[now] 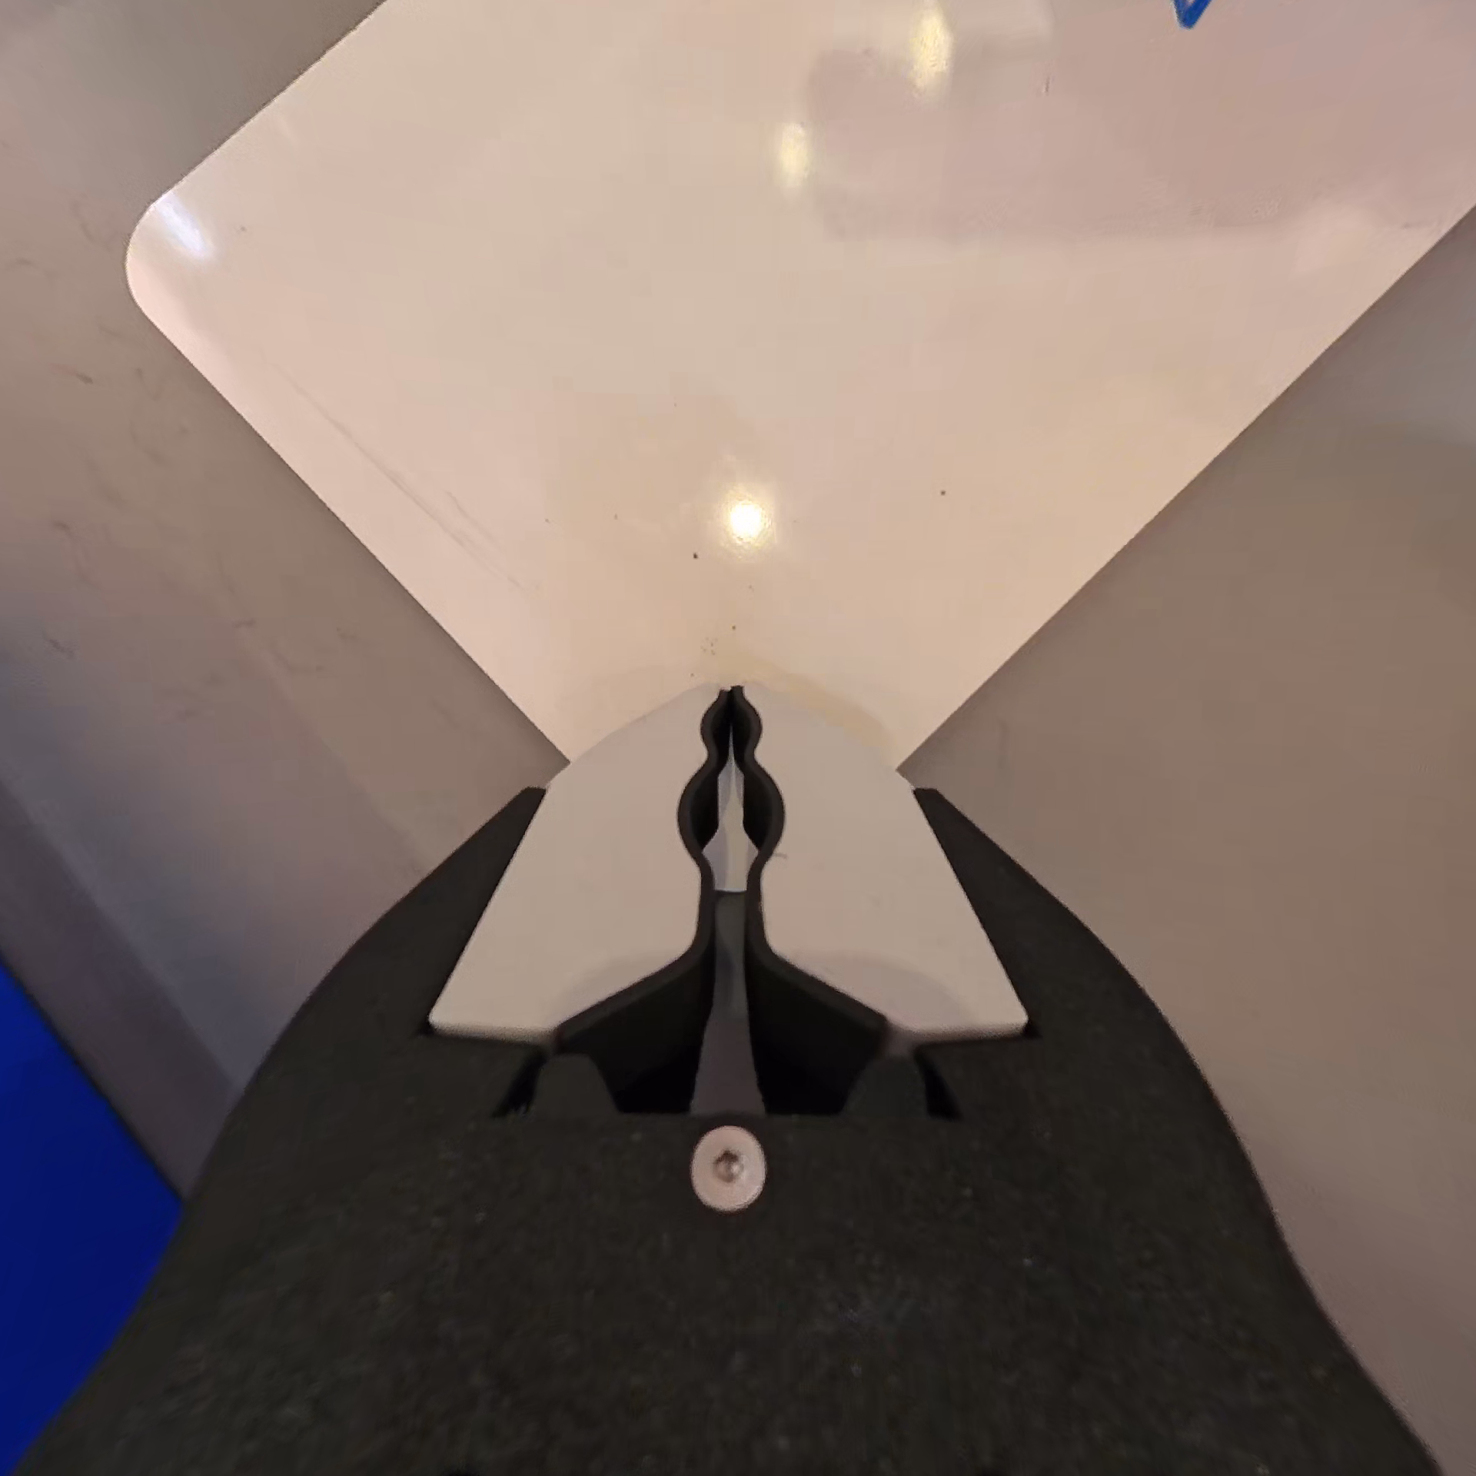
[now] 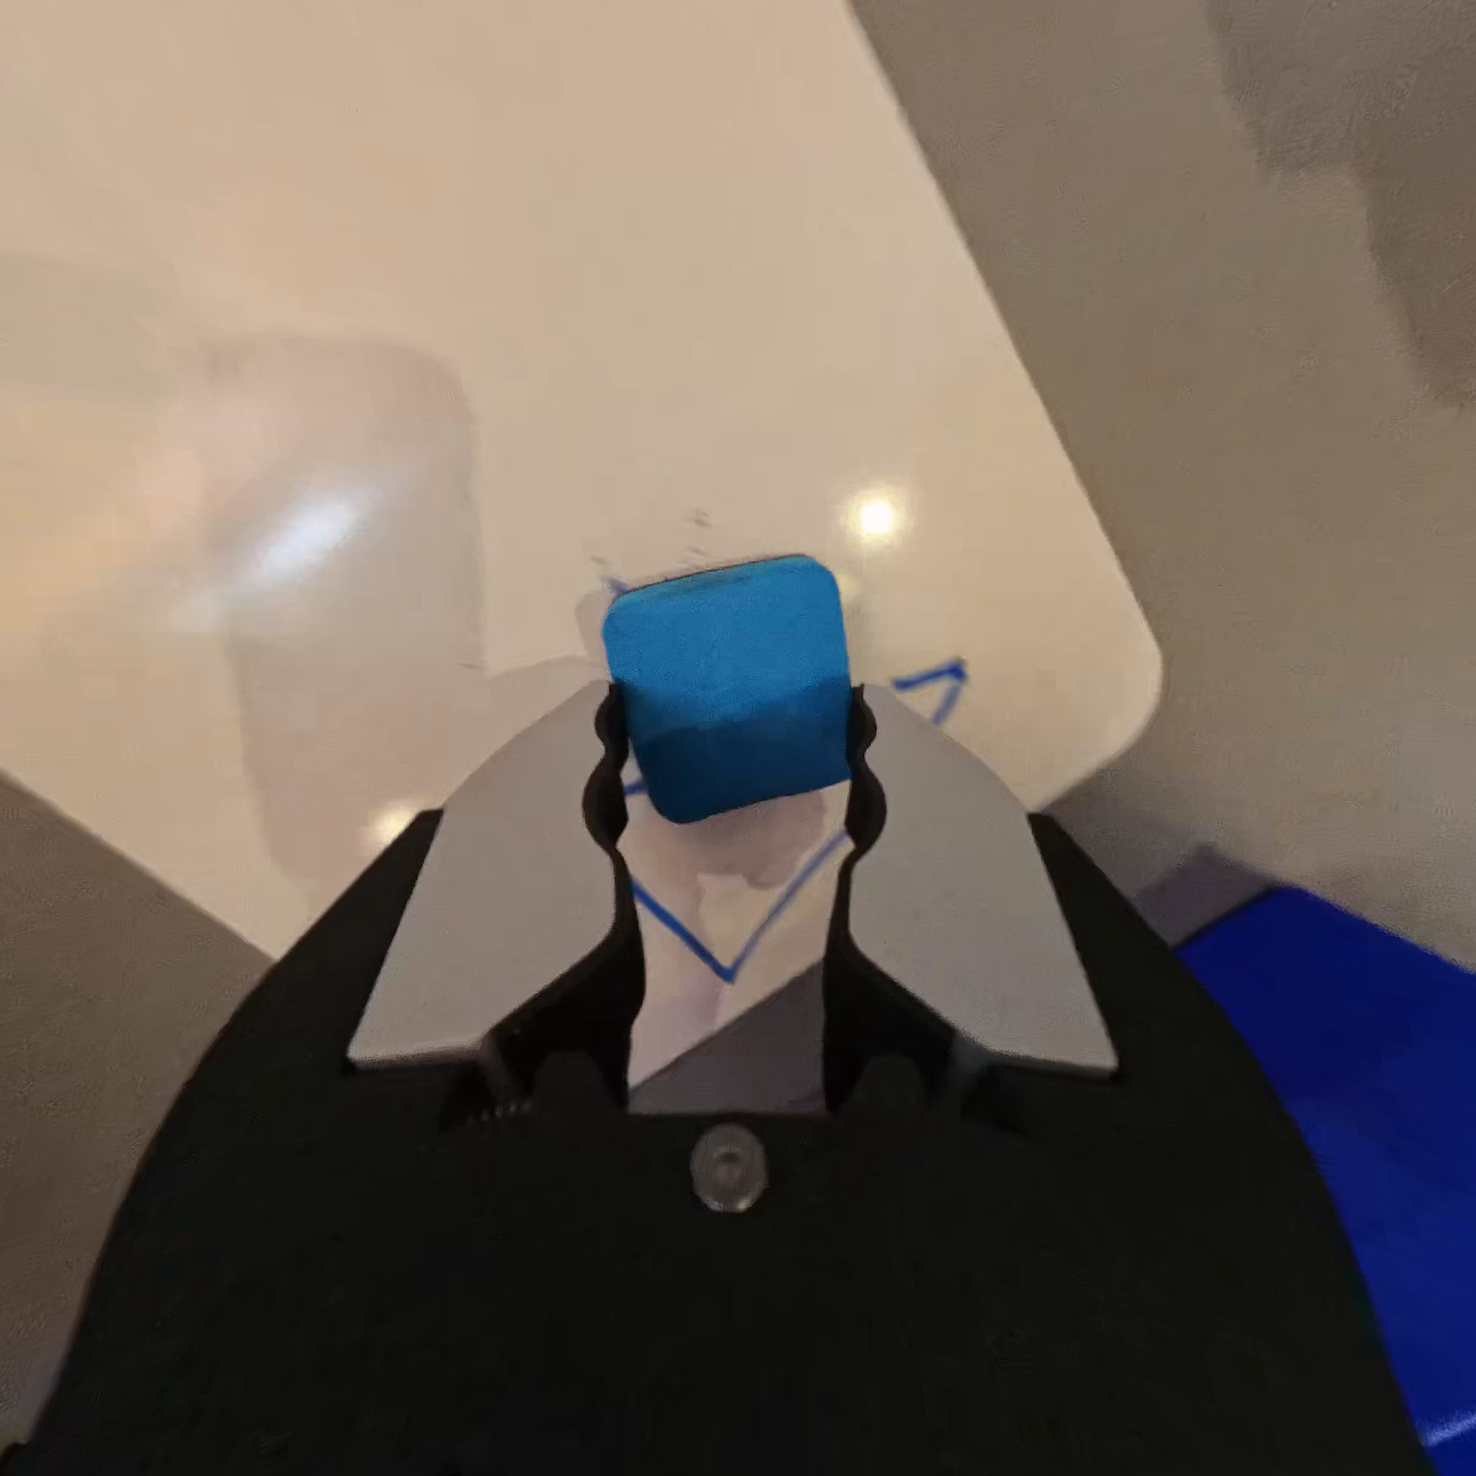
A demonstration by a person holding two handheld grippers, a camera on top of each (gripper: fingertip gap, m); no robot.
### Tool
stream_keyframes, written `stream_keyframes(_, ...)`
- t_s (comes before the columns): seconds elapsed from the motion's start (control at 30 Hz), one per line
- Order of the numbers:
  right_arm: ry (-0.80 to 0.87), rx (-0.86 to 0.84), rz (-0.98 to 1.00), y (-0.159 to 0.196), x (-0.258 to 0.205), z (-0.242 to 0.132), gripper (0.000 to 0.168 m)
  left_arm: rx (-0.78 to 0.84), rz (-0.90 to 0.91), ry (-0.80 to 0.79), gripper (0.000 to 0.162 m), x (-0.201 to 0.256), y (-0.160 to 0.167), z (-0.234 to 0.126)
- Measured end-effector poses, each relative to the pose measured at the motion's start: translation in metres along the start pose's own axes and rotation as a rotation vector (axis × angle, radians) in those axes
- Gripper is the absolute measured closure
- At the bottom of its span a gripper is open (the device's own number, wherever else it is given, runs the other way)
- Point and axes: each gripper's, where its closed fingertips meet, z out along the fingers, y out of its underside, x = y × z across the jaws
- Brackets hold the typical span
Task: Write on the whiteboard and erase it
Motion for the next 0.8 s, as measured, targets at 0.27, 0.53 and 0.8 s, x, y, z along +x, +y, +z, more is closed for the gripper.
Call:
stream_keyframes(0.27, -0.009, -0.058, 0.051, -0.001, 0.026, 0.002, 0.116, -0.002, 0.006, 0.005, 0.162, 0.003, -0.001, 0.001)
stream_keyframes(0.53, 0.019, -0.039, -0.115, -0.011, 0.0, 0.001, 0.116, 0.002, 0.008, 0.015, 0.162, 0.006, -0.002, 0.001)
stream_keyframes(0.8, 0.028, -0.019, -0.148, -0.029, -0.006, 0.006, 0.116, -0.007, 0.005, 0.019, 0.162, 0.007, 0.0, 0.0)
